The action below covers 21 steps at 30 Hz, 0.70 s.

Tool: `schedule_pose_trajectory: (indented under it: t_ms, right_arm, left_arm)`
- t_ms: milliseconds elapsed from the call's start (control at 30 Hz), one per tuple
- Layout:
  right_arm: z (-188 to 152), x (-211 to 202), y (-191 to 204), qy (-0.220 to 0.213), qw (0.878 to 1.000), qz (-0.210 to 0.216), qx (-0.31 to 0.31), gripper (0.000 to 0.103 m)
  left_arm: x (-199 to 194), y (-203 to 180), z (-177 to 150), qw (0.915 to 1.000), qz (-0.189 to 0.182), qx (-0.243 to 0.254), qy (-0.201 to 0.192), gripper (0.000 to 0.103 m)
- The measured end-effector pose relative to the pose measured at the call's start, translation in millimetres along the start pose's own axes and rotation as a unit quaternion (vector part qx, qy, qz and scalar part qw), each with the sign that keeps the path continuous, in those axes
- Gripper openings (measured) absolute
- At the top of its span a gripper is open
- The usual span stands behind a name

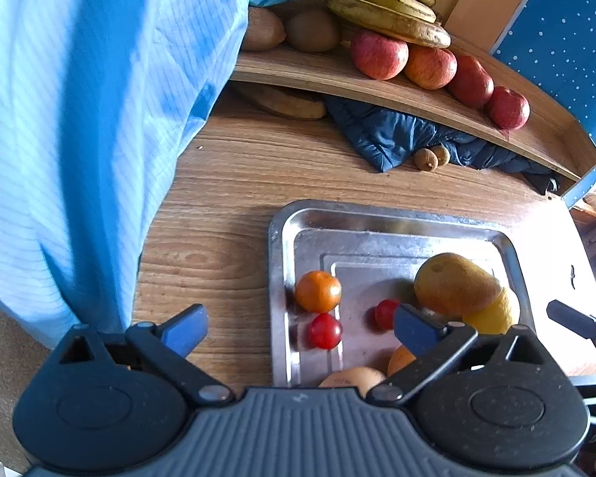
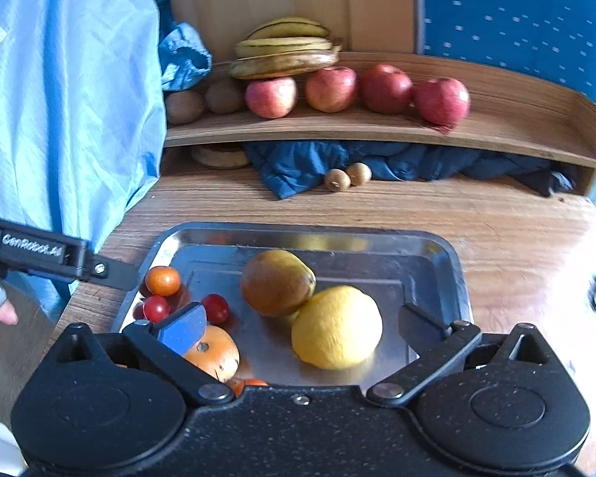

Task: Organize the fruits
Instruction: 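Move both open tools back toward the fruit under the shelf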

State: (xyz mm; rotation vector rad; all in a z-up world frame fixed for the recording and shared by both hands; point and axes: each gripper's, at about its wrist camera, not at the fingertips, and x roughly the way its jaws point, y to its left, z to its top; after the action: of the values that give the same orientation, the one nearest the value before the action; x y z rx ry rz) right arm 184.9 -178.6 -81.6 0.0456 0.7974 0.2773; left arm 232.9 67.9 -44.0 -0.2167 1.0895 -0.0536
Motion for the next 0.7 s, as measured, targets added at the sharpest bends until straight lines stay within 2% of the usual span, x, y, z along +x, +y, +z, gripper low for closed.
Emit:
schedule_pose_trajectory:
  t_ms: [367, 500, 700]
  right_arm:
    - [-29, -17, 3, 0.023, 0.999, -0.027, 0.035, 0.102]
    - [-37, -21, 7, 0.04, 0.998, -0.029, 0.027, 0.102]
    - [-46, -19, 9, 0.073, 0.997, -0.031, 0.009, 0.102]
  left_arm:
    - [-18, 17, -37, 0.9984, -0.012, 0.056, -0.003, 0.102]
    - [-23, 19, -51, 0.9971, -0.003, 0.075, -0.01, 0.102]
    - [-22, 12, -62, 0.9943, -0.008, 0.106, 0.007, 0.102]
